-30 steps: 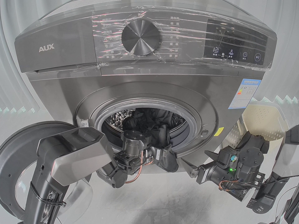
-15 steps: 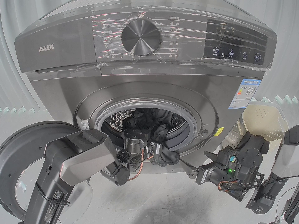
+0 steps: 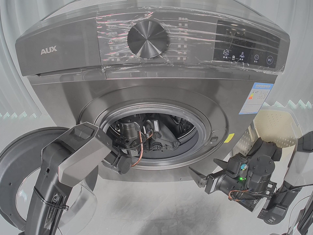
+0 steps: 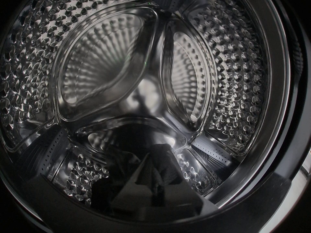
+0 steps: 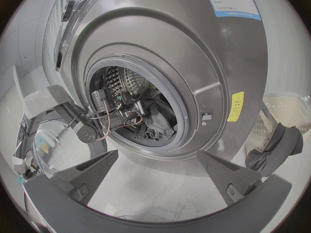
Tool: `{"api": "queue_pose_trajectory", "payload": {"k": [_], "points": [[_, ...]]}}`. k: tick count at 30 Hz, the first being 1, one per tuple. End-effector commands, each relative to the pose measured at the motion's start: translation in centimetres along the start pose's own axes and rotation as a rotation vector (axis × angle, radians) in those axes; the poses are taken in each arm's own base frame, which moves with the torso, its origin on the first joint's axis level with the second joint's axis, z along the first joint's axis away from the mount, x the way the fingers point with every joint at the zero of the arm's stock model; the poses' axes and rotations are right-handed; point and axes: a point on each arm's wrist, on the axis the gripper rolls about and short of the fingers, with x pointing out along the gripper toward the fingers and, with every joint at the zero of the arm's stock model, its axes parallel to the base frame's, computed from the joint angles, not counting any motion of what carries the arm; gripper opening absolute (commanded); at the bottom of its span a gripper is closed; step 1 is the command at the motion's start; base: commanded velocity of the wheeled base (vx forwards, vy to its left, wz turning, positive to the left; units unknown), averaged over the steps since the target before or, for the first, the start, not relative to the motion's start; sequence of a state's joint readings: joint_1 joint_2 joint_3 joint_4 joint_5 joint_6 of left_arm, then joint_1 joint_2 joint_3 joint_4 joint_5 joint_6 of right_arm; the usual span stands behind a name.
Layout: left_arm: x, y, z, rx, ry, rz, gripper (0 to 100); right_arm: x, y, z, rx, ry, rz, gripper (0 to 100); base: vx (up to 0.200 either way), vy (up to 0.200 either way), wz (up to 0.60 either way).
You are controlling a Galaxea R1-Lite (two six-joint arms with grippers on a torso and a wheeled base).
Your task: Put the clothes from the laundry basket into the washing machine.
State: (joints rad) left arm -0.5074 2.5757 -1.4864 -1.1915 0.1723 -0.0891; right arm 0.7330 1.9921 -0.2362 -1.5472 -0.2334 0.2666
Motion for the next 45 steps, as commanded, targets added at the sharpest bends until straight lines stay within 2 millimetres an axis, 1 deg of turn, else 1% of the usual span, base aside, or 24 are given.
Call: {"api": "queue_pose_trajectory", "payload": {"k": [1, 3, 4, 5, 6, 7, 9, 13, 18, 23, 27, 28, 29, 30, 36, 39, 43, 45], "points": [[0.1, 0.1, 0.3, -0.006, -0.010, 0.004, 100, 0.0, 0.0, 0.0, 0.000, 0.000, 0.001, 100, 0.000, 0.000, 0.00], [-0.2, -0.2, 0.0, -0.018, 0.003, -0.001, 100, 0.0, 0.0, 0.0, 0.000, 0.001, 0.000, 100, 0.000, 0.000, 0.00], [-0.9, -0.5, -0.5, -0.018, 0.043, -0.007, 100, 0.0, 0.0, -0.1, 0.001, 0.003, 0.001, 100, 0.000, 0.000, 0.00], [-1.0, -0.6, -0.6, -0.017, 0.047, -0.008, 100, 0.0, 0.0, -0.1, 0.001, 0.003, 0.001, 100, 0.000, 0.000, 0.00], [-1.9, -0.8, -0.8, -0.011, 0.087, -0.018, 100, 0.0, 0.0, -0.1, 0.001, 0.003, 0.001, 100, 0.000, 0.000, 0.00], [-2.0, -0.9, -0.9, -0.010, 0.095, -0.022, 100, 0.0, 0.0, -0.1, 0.001, 0.003, 0.000, 100, 0.000, 0.000, 0.00], [-3.2, -1.1, -1.8, 0.001, 0.159, -0.042, 100, 0.0, 0.0, -0.1, 0.001, 0.003, 0.001, 100, 0.000, 0.000, 0.00], [-4.3, -1.0, -3.0, 0.016, 0.225, -0.059, 100, 0.0, 0.0, -0.1, 0.001, 0.003, 0.001, 100, 0.000, 0.000, 0.00], [-4.8, -0.7, -4.1, 0.034, 0.264, -0.063, 100, 0.0, 0.0, -0.1, 0.001, 0.002, 0.002, 100, 0.000, 0.000, 0.00], [-4.9, -0.6, -5.0, 0.052, 0.284, -0.074, 100, 0.0, 0.0, -0.1, 0.001, 0.002, 0.002, 100, 0.000, 0.000, 0.00], [-5.0, -0.5, -5.9, 0.056, 0.305, -0.072, 100, 0.0, 0.0, -0.1, 0.001, 0.002, 0.002, 100, 0.000, 0.000, 0.00], [-5.1, -0.5, -6.5, 0.059, 0.316, -0.071, 100, 0.0, 0.0, -0.1, 0.001, 0.002, 0.002, 100, 0.000, 0.000, 0.00], [-5.1, -0.5, -6.5, 0.059, 0.316, -0.071, 100, 0.0, 0.0, -0.1, 0.001, 0.002, 0.002, 100, 0.000, 0.000, 0.00], [-5.1, -0.5, -6.7, 0.067, 0.319, -0.072, 0, 0.0, 0.2, -0.1, 0.000, 0.003, 0.006, 100, 0.000, 0.000, 0.00], [-4.7, -0.5, -7.0, 0.077, 0.304, -0.067, 0, 0.0, 0.2, 0.0, 0.001, 0.001, 0.006, 100, 0.000, 0.000, 0.00], [-3.7, -0.5, -6.0, 0.065, 0.252, -0.060, 0, -0.1, 0.2, 0.0, 0.001, 0.000, 0.008, 100, 0.000, 0.000, 0.00], [-1.8, -0.4, -3.5, 0.041, 0.139, -0.036, 0, -0.1, 0.2, 0.1, 0.001, -0.003, 0.009, 100, 0.000, 0.000, 0.00], [-0.7, 0.1, -2.2, 0.030, 0.079, -0.005, 0, -0.1, 0.2, 0.1, 0.001, -0.003, 0.009, 100, 0.000, 0.000, 0.00]]}}
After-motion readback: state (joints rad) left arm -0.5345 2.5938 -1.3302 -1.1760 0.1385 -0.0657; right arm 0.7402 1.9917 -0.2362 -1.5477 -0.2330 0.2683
